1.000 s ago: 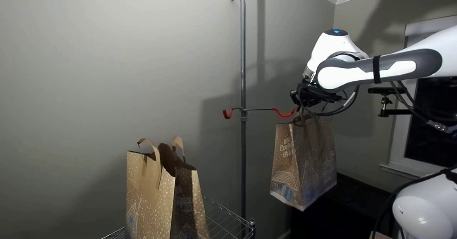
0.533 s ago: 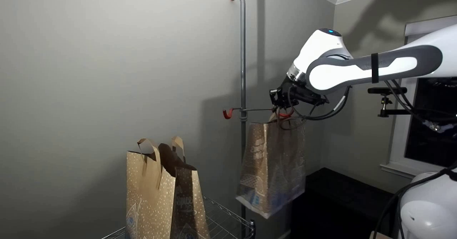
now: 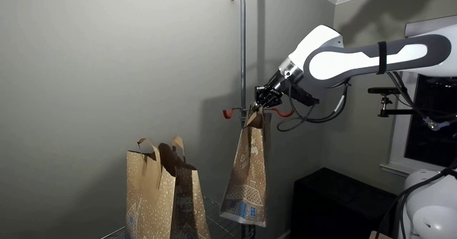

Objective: Move the brown bags to the metal rack

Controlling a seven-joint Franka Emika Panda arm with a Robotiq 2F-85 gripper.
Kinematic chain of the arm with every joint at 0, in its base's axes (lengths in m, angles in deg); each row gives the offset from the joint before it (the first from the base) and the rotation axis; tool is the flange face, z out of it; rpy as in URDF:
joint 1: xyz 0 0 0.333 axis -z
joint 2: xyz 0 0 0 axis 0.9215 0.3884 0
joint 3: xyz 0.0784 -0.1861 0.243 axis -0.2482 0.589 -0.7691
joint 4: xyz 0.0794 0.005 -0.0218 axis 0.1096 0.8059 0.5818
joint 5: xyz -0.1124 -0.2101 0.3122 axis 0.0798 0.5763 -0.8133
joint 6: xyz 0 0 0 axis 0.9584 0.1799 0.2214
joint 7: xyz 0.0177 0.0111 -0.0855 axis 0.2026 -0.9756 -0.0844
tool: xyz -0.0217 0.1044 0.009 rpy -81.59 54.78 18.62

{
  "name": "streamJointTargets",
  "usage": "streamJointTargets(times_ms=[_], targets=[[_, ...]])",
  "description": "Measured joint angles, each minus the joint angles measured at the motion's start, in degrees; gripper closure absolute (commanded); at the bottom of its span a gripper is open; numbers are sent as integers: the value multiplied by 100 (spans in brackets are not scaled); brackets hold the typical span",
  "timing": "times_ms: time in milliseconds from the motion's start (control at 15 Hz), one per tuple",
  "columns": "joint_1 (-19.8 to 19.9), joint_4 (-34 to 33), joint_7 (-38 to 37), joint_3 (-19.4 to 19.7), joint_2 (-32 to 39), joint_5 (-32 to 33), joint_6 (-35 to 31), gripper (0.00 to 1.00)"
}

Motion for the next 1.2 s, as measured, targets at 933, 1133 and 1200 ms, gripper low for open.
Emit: streamJointTargets(times_ms=[933,1133,1200], targets=[[-1442,572,2227,-18,105,-1416,-64,99],[-1929,494,2792,-35,449,-1600,-373,99],[-2037,442,2954,-35,594,-1616,-559,99]])
